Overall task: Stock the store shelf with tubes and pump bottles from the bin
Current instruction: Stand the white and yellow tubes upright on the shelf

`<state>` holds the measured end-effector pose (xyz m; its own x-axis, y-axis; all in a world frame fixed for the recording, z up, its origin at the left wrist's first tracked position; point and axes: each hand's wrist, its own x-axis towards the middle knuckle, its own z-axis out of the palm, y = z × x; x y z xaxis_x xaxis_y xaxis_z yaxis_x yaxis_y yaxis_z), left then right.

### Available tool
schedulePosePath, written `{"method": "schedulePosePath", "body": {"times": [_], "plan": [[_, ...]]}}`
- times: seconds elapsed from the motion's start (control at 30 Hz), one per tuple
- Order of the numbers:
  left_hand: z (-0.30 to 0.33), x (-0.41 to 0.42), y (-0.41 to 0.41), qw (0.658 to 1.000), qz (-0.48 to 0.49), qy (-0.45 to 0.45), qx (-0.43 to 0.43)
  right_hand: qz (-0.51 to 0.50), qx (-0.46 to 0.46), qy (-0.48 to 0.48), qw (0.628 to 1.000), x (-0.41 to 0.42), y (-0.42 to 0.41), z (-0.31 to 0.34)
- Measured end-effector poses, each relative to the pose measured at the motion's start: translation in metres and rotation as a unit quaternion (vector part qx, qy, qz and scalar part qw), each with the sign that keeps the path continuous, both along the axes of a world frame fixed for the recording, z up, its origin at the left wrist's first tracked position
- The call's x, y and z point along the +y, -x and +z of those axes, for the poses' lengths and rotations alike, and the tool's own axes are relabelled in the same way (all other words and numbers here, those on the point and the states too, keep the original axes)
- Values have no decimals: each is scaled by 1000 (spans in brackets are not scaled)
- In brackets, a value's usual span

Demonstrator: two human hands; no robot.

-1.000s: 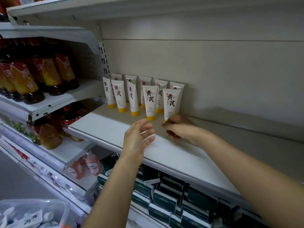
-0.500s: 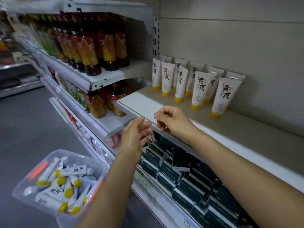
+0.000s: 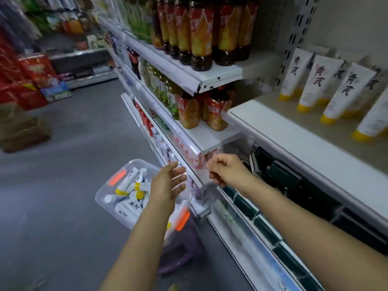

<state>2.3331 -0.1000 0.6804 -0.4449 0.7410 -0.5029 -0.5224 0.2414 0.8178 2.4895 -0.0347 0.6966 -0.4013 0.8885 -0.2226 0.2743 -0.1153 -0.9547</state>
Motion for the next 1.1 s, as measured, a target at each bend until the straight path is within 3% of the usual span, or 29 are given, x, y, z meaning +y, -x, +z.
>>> {"method": "schedulePosePath", "body": {"times": [0.37, 0.9, 1.1], "plan": [[-61, -3, 136, 992, 94, 82, -8, 57, -57, 72, 994, 27, 123, -79], [-165, 29, 249, 978, 97, 178, -56, 120, -158, 149, 969, 67, 223, -175], [-211, 55, 276, 968, 103, 226, 26, 153, -199, 103, 963, 99, 266, -226]]}}
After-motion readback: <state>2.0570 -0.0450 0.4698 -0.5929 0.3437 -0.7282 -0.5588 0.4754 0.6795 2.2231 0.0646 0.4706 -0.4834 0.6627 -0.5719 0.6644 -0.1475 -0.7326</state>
